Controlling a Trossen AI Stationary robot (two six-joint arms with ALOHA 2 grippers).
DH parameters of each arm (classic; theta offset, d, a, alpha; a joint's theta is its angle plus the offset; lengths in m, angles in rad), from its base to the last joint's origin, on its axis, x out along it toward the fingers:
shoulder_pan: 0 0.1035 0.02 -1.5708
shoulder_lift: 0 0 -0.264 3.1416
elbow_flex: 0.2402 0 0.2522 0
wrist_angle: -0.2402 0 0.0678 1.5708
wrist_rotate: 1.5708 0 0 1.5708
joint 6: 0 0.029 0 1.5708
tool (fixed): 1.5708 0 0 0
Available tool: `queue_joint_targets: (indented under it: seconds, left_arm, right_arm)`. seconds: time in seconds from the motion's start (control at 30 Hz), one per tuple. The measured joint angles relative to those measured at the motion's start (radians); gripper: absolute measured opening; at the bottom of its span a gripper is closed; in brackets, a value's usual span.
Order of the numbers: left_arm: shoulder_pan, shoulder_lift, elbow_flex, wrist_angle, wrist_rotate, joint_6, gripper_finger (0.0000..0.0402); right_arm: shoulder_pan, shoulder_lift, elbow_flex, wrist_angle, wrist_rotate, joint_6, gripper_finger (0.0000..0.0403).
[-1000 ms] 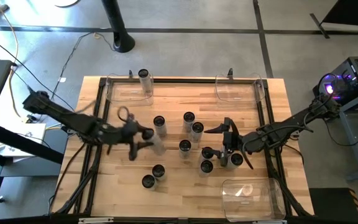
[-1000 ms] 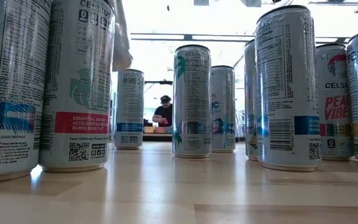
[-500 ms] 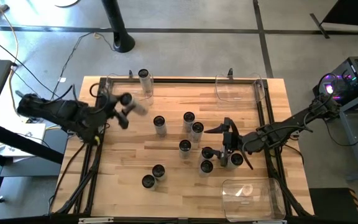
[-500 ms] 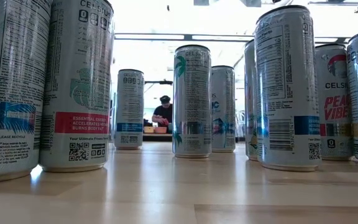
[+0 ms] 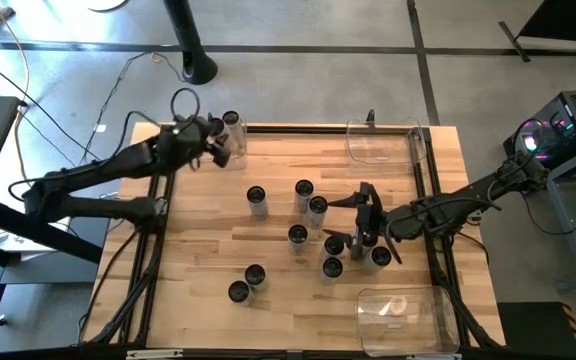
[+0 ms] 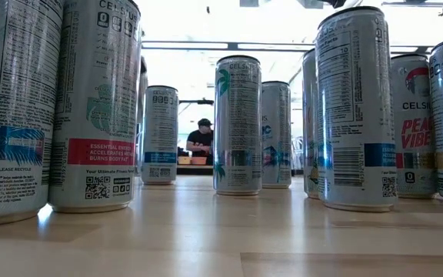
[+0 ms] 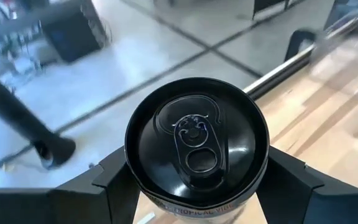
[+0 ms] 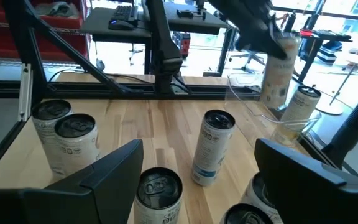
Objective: Sort soda cans
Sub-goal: Put the white-yellow soda can into the top left transparent bin
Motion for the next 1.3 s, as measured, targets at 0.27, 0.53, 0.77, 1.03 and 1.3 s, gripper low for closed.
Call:
queue_joint_targets:
  seconds: [0.27,0.53,0.77,1.03,1.3]
  left_arm:
    - [0.093,0.170,-0.010,0.069,0.086,0.018,0.0241]
    - [0.093,0.315,-0.010,0.159,0.088,0.026,0.0241]
    - [0.092,0.395,-0.010,0.168,0.087,0.010,0.0245]
    - [0.093,0.409,-0.010,0.171,0.087,-0.001,0.0269]
    - [0.110,0.404,-0.010,0.148,0.112,0.000,0.0295]
  right_arm:
    - [0.000,0.000,0.000,-0.006,-0.036,0.002,0.0304]
    - [0.000,0.000,0.000,-0.006,-0.037,0.023,0.0304]
    - [0.001,0.030,0.000,-0.005,-0.037,0.032,0.0304]
    - [0.001,0.047,0.000,-0.005,-0.037,0.046,0.0304]
    - [0.001,0.047,0.000,-0.005,-0.037,0.047,0.0304]
